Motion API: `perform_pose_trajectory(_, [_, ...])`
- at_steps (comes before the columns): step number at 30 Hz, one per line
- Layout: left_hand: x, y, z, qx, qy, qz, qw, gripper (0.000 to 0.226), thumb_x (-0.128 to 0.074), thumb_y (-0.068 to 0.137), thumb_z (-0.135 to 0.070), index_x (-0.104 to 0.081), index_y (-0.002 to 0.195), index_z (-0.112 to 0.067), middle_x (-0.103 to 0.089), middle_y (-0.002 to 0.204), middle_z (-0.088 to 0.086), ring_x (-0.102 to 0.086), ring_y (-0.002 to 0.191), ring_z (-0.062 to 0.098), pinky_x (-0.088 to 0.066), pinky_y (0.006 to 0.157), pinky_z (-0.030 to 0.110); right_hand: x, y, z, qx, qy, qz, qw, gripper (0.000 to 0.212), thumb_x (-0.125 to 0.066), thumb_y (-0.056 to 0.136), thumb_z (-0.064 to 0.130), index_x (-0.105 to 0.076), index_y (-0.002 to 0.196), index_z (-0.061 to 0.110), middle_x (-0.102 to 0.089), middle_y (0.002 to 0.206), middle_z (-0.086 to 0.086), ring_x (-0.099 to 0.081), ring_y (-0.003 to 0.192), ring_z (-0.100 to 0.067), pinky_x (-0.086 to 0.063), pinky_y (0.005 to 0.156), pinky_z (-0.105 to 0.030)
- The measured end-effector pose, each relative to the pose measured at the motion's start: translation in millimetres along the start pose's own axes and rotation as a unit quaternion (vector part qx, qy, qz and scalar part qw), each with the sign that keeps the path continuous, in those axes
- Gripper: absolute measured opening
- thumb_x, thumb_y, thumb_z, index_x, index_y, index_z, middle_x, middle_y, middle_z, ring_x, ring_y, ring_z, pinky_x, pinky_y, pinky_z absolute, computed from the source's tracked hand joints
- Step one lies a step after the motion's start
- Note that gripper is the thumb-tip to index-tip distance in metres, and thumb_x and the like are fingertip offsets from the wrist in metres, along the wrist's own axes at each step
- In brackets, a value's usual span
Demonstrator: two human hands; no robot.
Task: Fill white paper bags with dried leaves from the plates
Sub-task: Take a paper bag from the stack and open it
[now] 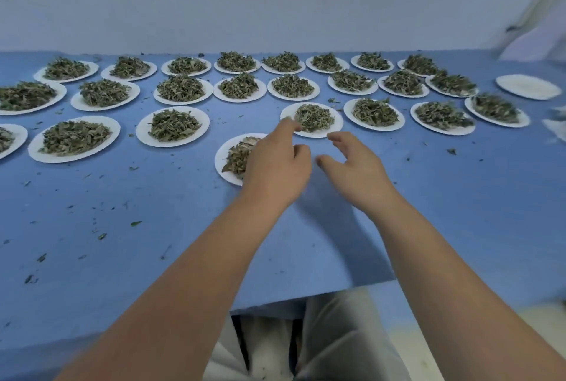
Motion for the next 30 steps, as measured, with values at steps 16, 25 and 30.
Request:
perform_pose_trajectory(16, [-310.9, 47.4, -169.7, -0.060, -0.152, 0.238, 0.957, 0.033, -0.047, 0.094, -0.012, -0.064, 0.118, -0.029, -0.060, 0.100, -0.010, -0.054, 0.066, -0.014, -0.037, 0.050, 0.004, 254.8, 26.1, -228.6, -0.170, -0.178, -0.196, 0.949, 0.042, -0.055, 0.097, 0.031, -0.059, 0.136, 0.018, -0.057, 0.141, -0.007, -0.051, 0.126, -0.024, -0.040, 0.097, -0.033])
perform_pose_trajectory(25, [-406.6, 53.5, -213.4, -0.107, -0.166, 0.288, 0.937, 0.033, -0.045, 0.095, -0.010, -0.066, 0.116, -0.023, -0.065, 0.075, -0.004, -0.054, 0.056, 0.001, -0.037, 0.047, 0.012, 339.4, 51.9, -324.4, -0.292, -0.370, -0.229, 0.852, 0.059, -0.041, 0.097, 0.046, -0.054, 0.138, 0.006, -0.011, 0.167, -0.022, 0.002, 0.156, -0.037, -0.010, 0.123, -0.056])
perform_pose_trajectory(30, [-428.9, 50.2, -205.7, -0.108, -0.178, 0.292, 0.933, 0.034, -0.049, 0.086, -0.010, -0.068, 0.109, -0.027, -0.060, 0.083, -0.010, -0.055, 0.078, 0.005, -0.048, 0.067, 0.012, 382.0, 61.9, -355.1, -0.356, -0.378, -0.242, 0.820, 0.057, -0.038, 0.094, 0.044, -0.057, 0.133, 0.007, 0.001, 0.168, -0.022, 0.011, 0.155, -0.041, 0.001, 0.122, -0.061])
Point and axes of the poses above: each hand's wrist, its own y-axis towards the middle knuckle, its own x-axis out of the back of the hand, z = x × y, the point moved 9 cm from there along y, towards the middle knuckle
